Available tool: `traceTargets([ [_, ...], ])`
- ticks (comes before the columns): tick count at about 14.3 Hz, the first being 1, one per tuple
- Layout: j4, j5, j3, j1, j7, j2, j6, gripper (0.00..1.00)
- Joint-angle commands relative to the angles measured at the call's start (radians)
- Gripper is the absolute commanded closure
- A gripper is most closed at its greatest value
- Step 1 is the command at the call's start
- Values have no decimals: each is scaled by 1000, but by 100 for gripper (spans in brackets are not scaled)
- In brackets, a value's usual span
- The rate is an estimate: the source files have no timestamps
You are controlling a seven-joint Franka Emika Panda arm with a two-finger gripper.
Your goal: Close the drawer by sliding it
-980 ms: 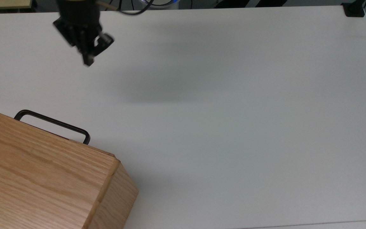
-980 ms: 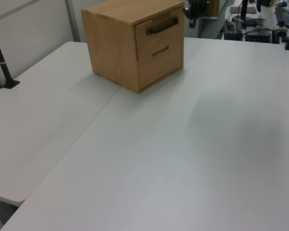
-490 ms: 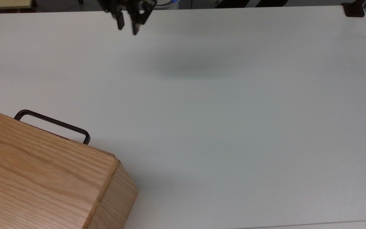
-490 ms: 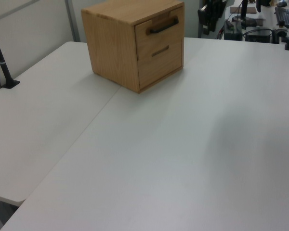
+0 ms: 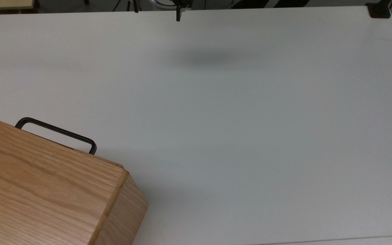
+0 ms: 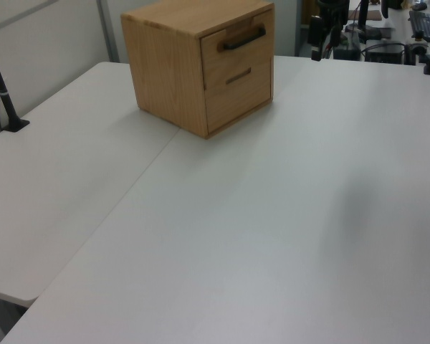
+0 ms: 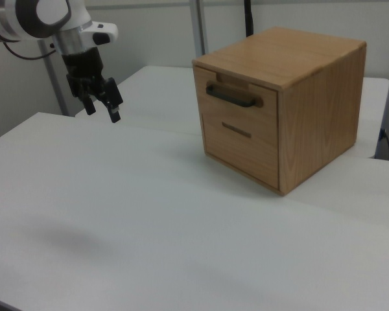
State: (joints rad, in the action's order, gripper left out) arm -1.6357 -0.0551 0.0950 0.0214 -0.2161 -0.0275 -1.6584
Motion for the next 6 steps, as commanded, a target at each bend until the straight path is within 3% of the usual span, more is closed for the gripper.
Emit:
traceTargets([
  [1, -29, 15, -24, -4, 181, -20, -15, 0],
  [6, -18, 17, -26, -9, 179, -3, -14, 0],
])
